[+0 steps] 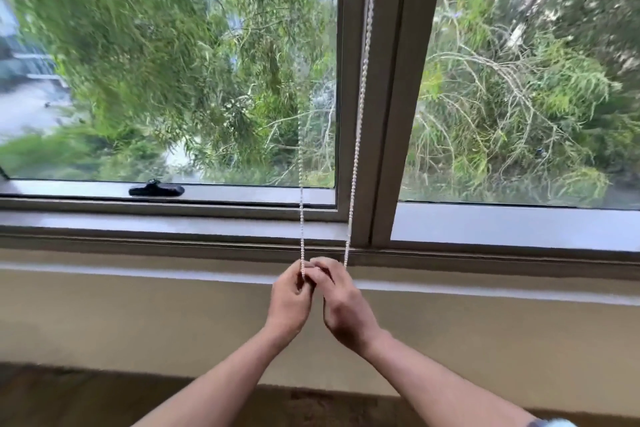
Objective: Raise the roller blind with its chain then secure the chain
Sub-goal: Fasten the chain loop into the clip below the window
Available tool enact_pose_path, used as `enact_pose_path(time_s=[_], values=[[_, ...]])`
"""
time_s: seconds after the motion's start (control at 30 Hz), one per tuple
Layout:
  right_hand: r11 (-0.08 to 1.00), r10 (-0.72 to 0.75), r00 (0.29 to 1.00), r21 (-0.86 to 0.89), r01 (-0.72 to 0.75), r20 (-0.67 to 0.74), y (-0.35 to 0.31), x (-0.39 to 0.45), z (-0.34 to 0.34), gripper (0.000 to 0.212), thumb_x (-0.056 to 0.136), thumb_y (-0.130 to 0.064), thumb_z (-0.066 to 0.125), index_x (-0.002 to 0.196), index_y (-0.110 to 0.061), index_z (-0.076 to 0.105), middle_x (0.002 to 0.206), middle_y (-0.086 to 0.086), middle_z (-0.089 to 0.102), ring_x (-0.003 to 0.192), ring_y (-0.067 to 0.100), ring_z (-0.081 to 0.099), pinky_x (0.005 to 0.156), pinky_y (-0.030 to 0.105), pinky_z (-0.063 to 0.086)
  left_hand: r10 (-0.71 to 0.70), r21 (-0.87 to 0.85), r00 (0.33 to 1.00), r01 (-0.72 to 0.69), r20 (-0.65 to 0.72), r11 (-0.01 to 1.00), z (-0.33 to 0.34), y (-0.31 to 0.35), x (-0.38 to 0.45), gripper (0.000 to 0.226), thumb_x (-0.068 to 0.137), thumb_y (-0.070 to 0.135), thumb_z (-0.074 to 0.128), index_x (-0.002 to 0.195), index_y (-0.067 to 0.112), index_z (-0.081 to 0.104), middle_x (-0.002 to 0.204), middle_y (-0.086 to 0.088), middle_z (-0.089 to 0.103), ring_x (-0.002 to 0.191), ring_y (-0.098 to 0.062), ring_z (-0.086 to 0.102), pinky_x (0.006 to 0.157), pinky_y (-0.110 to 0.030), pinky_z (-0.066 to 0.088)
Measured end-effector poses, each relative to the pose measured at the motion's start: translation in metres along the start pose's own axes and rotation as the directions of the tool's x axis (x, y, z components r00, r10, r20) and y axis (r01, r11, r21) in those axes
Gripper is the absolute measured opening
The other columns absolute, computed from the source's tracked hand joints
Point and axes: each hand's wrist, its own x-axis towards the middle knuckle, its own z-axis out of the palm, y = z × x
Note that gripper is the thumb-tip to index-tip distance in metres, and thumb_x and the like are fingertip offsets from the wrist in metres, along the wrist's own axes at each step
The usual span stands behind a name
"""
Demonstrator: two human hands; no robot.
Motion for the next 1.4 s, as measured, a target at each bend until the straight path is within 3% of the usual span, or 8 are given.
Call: enact_pose_path(time_s=[0.1,0.23,0.37,0.53,0.73,0.9,1.1,1.4], values=[[0.998,-0.028,1.000,0.053,0.028,-0.001,0.011,-0.003,-0.001,0.046,0.093,0.007,0.041,0.135,-0.001,0.061,0.138,0.017,0.059,0.135,0.025,0.053,0.121,0.029,0.038,0.013,0.081,0.999,-0.010,-0.034,0.997,0.004,-0.009,0.002,0.024,0.093,0.011,0.058,0.093,0.033,0.067,0.078,0.004,0.073,0.070,-0.016,0.067,0.063,-0.034,0.053],[0.993,-0.001,1.000,0.116,0.002,-0.003,0.027,-0.002,0.004,0.045,0.086,0.015,0.050,0.125,-0.001,0.065,0.131,0.014,0.060,0.128,0.026,0.058,0.115,0.032,0.045,0.005,0.104,0.993,0.008,-0.122,0.995,0.013,-0.011,0.006,0.038,0.093,0.012,0.062,0.087,0.050,0.063,0.081,0.017,0.072,0.067,-0.003,0.063,0.061,-0.016,0.047],[0.988,0.069,0.991,0.148,-0.052,-0.112,0.040,-0.004,0.010,0.036,0.087,0.009,0.055,0.114,-0.011,0.065,0.119,0.005,0.058,0.112,0.020,0.058,0.102,0.024,0.048,-0.017,0.103,0.993,0.029,-0.119,0.994,0.022,-0.011,0.008,0.015,0.093,0.023,0.064,0.089,0.038,0.065,0.082,0.010,0.074,0.071,-0.007,0.068,0.063,-0.022,0.051],[0.908,0.417,0.878,0.155,-0.390,-0.234,0.058,-0.008,0.019,0.020,0.094,-0.003,0.057,0.105,-0.019,0.064,0.102,-0.007,0.058,0.096,0.013,0.057,0.086,0.029,0.052,-0.017,0.110,0.993,0.029,-0.115,0.994,0.019,-0.010,0.017,0.010,0.096,0.033,0.065,0.087,0.037,0.065,0.081,0.013,0.077,0.075,-0.005,0.070,0.060,-0.017,0.048],[0.741,0.668,0.740,0.155,-0.653,-0.079,0.075,-0.007,0.035,0.028,0.089,-0.019,0.076,0.115,-0.009,0.070,0.108,0.004,0.064,0.099,0.024,0.066,0.090,0.038,0.055,-0.025,0.096,0.994,0.035,-0.108,0.995,0.006,-0.012,0.017,0.008,0.095,0.025,0.068,0.092,0.031,0.064,0.086,0.021,0.075,0.082,0.001,0.070,0.062,-0.009,0.046],[0.693,0.719,0.691,0.125,-0.710,-0.067,0.066,-0.002,0.049,0.040,0.084,-0.035,0.081,0.116,-0.012,0.071,0.106,0.002,0.068,0.098,0.023,0.066,0.084,0.037,0.055,-0.041,0.071,0.996,0.047,-0.083,0.996,0.001,-0.014,0.016,0.010,0.094,0.023,0.069,0.091,0.031,0.065,0.088,0.015,0.076,0.082,-0.005,0.070,0.067,-0.016,0.050],[0.654,0.756,0.643,0.102,-0.750,-0.119,0.064,0.004,0.049,0.031,0.086,-0.037,0.080,0.108,-0.017,0.074,0.104,-0.001,0.072,0.098,0.023,0.068,0.081,0.038,0.055,-0.106,-0.050,0.994,0.105,-0.017,0.993,0.001,-0.017,0.021,0.022,0.092,0.009,0.068,0.082,0.028,0.063,0.090,0.004,0.078,0.086,-0.016,0.073,0.081,-0.041,0.062],[0.720,0.693,0.708,0.189,-0.668,-0.135,0.048,-0.005,0.037,0.029,0.076,-0.042,0.089,0.088,-0.026,0.069,0.085,-0.013,0.071,0.080,0.007,0.068,0.075,0.035,0.058,-0.115,-0.245,0.993,0.107,-0.019,0.964,-0.004,-0.007,0.031,0.014,0.087,0.004,0.076,0.092,0.014,0.067,0.091,-0.009,0.077,0.090,-0.024,0.077,0.084,-0.041,0.061]])
